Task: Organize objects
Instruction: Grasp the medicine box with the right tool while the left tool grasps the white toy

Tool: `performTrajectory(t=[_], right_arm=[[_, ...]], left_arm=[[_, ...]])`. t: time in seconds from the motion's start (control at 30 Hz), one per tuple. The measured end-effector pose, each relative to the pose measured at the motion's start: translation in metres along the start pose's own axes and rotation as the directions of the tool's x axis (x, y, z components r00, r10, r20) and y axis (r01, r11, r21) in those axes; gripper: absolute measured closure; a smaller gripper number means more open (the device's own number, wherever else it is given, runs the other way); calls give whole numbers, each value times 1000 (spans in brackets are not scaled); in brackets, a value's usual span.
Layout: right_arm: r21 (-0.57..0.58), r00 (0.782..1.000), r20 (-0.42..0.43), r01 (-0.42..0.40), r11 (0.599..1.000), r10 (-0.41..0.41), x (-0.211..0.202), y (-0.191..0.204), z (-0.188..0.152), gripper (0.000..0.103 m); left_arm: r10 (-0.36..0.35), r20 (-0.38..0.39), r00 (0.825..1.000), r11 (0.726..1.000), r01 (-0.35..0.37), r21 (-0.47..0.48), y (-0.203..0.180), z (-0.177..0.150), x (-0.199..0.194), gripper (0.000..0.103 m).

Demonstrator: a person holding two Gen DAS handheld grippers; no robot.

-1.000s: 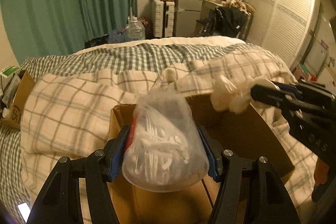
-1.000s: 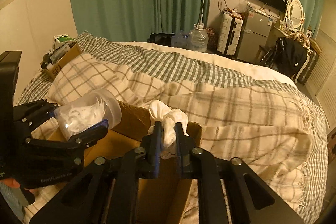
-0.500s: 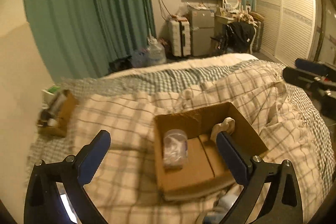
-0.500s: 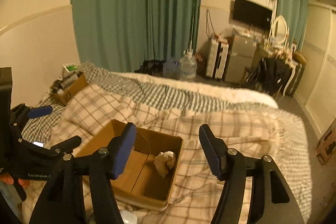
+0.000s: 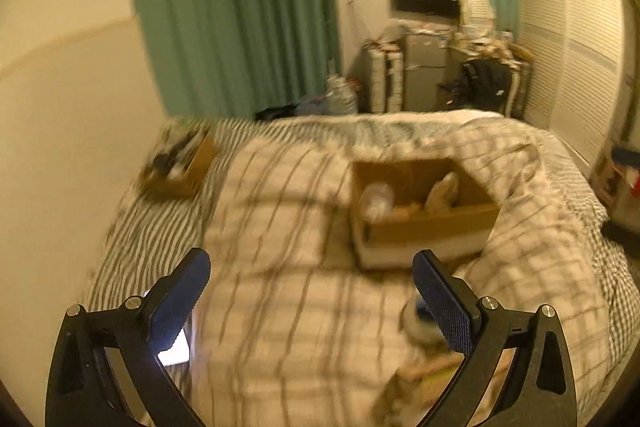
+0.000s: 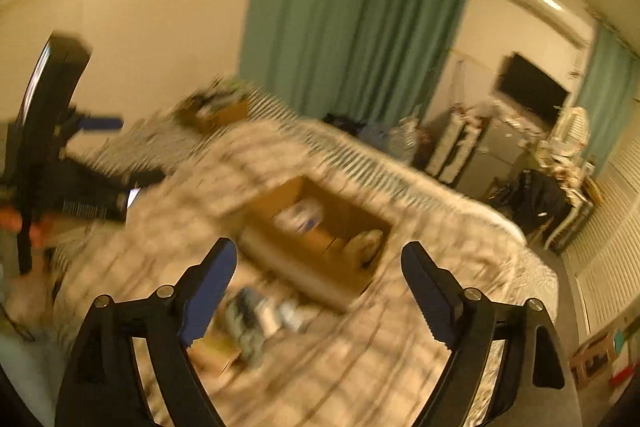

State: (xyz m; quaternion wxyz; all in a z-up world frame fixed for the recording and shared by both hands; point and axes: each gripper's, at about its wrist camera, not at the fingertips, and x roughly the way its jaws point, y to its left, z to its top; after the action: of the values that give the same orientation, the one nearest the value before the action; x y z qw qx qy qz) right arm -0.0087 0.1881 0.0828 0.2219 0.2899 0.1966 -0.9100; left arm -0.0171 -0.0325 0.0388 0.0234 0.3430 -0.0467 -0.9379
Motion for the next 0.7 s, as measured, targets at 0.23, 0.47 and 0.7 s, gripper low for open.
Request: performTrajectory(t=[0.23, 0.47, 0.7], right_arm=[[-147, 976, -182, -144, 979, 117, 46, 59, -64, 18], [-243, 948, -278, -224, 944, 154, 88, 81, -90, 18], [-224, 918, -356, -264, 938, 174, 121, 94, -93, 21]], left_arm=[[37, -105, 994, 989, -52, -142, 6, -94, 15, 0], [40, -145, 989, 993, -55, -104, -10, -122, 23, 0], [34, -170, 985, 994, -50, -95, -15, -123, 28, 0]])
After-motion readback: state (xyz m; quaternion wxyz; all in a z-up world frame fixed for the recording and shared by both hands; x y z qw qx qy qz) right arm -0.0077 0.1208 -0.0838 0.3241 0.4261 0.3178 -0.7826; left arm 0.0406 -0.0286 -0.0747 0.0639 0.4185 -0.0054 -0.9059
